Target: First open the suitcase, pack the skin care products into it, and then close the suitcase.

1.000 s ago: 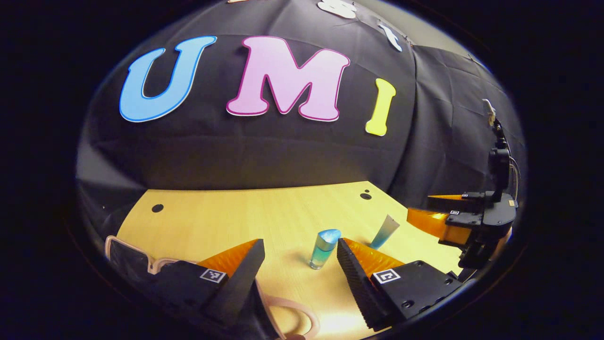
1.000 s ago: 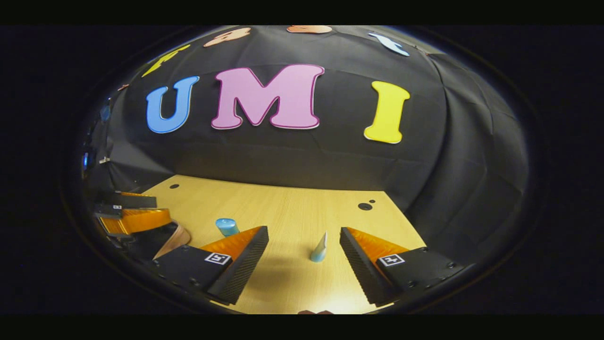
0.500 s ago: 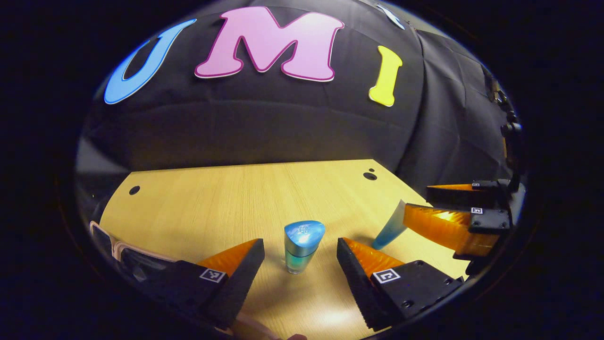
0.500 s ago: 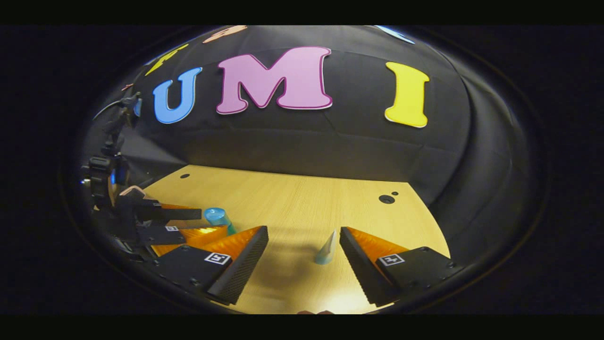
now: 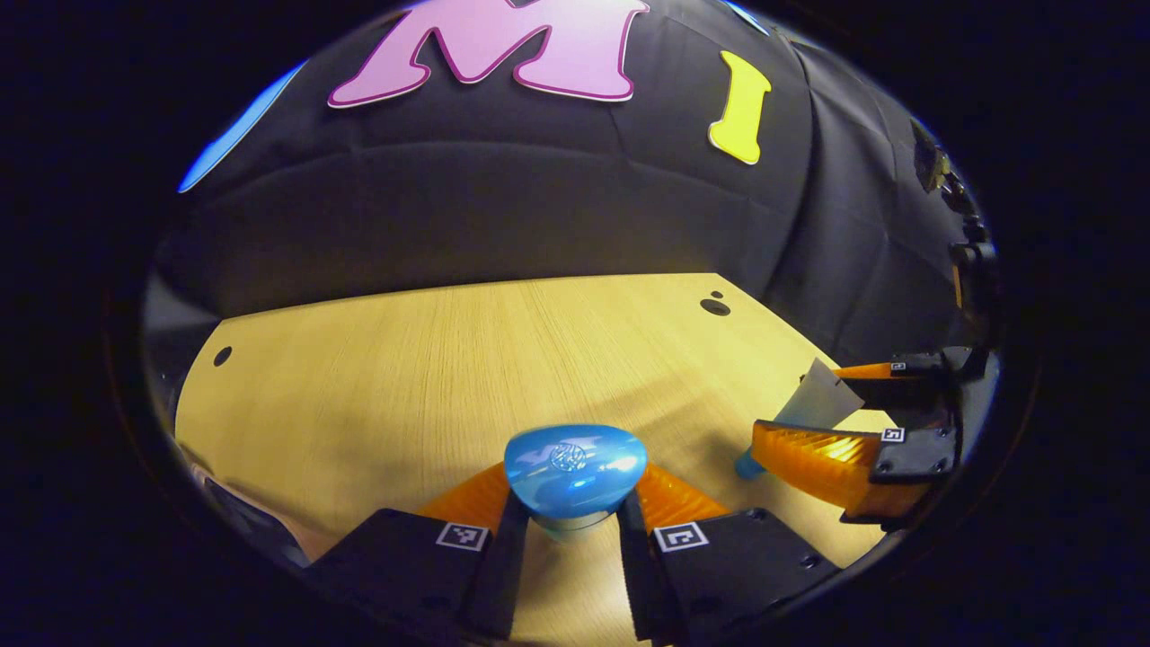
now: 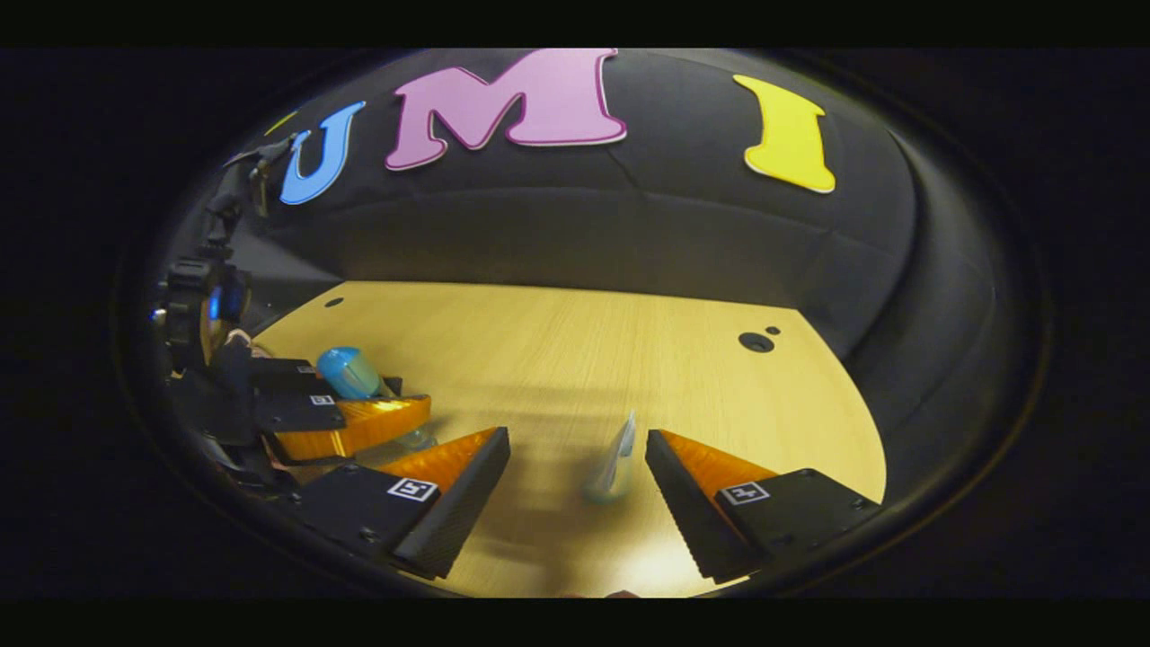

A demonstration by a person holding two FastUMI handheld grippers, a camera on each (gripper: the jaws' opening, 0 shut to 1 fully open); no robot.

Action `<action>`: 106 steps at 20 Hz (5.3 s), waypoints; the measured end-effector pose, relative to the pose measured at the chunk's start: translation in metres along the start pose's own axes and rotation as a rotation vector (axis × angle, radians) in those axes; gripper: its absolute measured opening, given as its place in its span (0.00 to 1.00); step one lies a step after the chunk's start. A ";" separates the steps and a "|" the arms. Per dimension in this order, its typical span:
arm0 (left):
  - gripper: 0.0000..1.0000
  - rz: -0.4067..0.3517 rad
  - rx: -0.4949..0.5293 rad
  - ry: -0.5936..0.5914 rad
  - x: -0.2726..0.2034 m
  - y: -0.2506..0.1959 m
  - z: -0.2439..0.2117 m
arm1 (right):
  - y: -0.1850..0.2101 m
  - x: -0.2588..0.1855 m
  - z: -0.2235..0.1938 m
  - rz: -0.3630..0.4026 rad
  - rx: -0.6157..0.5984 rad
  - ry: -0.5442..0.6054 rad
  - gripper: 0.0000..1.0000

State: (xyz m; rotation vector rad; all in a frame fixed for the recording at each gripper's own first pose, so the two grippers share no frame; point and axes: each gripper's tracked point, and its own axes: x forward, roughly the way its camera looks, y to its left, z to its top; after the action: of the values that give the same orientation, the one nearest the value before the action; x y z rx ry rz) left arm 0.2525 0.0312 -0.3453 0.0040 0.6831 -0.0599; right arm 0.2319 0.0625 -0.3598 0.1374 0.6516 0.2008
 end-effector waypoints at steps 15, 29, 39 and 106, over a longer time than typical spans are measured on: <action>0.48 -0.021 -0.084 0.031 -0.089 0.028 0.045 | 0.010 -0.017 0.003 -0.022 -0.008 0.009 0.20; 0.48 0.087 -0.116 0.550 -0.250 0.193 -0.074 | 0.112 -0.127 0.023 0.077 -0.051 -0.144 0.25; 0.48 0.230 -0.146 0.871 -0.244 0.247 -0.204 | 0.133 -0.182 0.006 0.050 -0.089 -0.156 0.25; 0.11 0.510 -0.365 0.298 -0.364 0.596 -0.168 | 0.335 -0.174 -0.033 0.356 0.400 0.227 0.97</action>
State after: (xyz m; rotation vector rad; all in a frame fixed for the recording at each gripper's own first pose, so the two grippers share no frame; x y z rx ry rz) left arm -0.1014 0.6495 -0.2558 -0.1657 0.9652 0.5650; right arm 0.0294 0.3510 -0.2202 0.6252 0.8866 0.4320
